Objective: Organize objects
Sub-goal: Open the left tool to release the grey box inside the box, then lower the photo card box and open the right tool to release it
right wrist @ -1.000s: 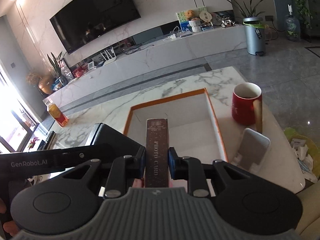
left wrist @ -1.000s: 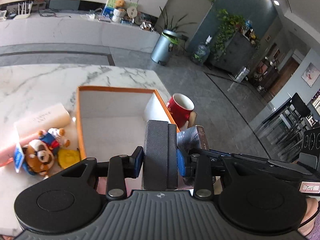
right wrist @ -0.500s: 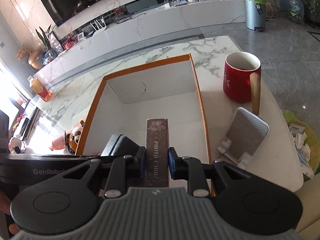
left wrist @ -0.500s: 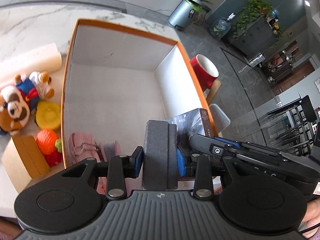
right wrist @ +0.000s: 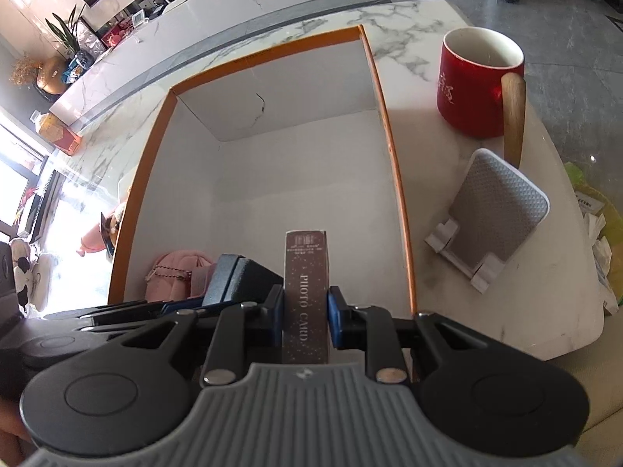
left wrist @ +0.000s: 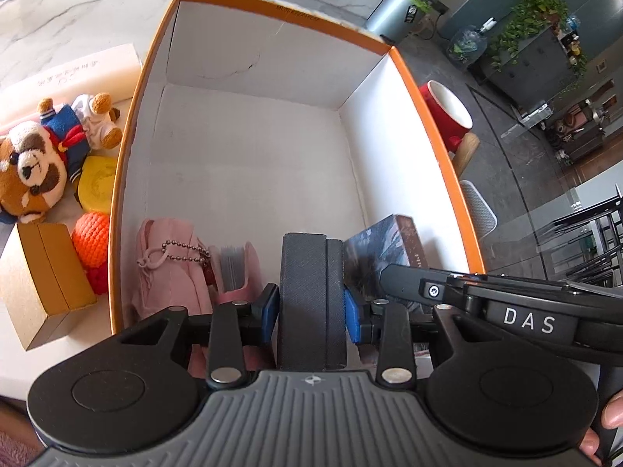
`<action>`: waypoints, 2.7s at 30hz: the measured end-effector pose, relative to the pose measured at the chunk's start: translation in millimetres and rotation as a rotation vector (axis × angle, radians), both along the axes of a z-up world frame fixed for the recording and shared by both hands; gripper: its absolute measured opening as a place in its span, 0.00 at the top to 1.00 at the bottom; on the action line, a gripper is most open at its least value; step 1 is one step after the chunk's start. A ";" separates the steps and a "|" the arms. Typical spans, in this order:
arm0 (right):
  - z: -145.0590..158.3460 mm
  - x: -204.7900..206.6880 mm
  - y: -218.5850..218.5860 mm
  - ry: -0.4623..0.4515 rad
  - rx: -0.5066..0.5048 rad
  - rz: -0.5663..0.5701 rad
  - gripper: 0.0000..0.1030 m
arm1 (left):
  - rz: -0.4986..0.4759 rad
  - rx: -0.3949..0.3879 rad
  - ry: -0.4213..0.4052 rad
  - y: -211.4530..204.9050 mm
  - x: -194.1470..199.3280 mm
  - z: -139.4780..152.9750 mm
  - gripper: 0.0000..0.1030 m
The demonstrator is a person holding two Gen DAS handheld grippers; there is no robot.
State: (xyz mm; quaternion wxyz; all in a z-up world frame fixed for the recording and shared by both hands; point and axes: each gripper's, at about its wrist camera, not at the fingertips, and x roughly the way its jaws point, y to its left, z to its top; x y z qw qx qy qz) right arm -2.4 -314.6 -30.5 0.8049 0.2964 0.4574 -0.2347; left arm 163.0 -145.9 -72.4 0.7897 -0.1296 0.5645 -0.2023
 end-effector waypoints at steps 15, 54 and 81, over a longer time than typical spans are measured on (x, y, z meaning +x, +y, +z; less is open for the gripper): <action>0.6 10.6 10.2 0.070 -0.091 0.030 0.77 | -0.042 -0.052 0.049 11.1 3.2 6.8 0.54; -34.0 28.4 25.3 0.137 0.080 0.056 0.74 | -0.020 -0.048 -0.145 83.2 -13.3 38.9 0.57; -7.6 7.2 60.7 0.000 -0.134 0.024 0.89 | -0.002 0.026 -0.210 83.5 -26.4 53.1 0.61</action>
